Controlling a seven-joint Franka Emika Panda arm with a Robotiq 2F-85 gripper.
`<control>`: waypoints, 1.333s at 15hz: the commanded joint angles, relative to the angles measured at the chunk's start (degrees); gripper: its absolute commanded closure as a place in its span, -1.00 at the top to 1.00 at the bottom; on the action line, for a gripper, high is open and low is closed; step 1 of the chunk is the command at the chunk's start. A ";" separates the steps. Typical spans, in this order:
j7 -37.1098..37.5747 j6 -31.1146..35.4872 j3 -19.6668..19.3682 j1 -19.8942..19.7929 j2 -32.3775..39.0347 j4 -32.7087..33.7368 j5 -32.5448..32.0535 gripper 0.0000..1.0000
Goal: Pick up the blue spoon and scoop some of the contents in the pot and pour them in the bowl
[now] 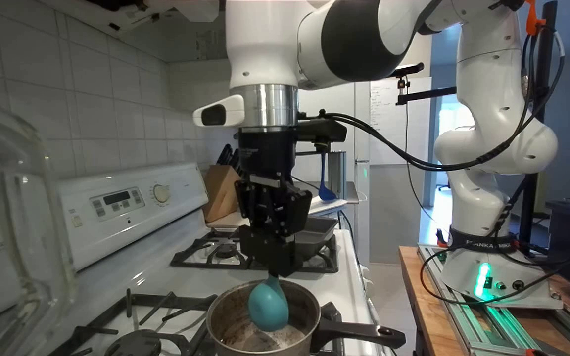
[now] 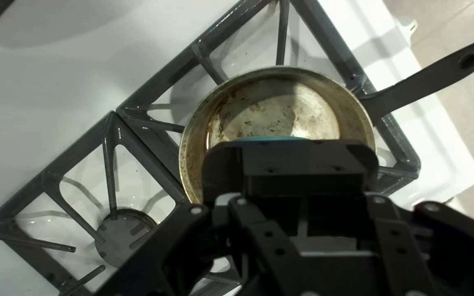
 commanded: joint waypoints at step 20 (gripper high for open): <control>1.21 -15.65 2.36 7.33 11.94 12.35 -20.62 -0.56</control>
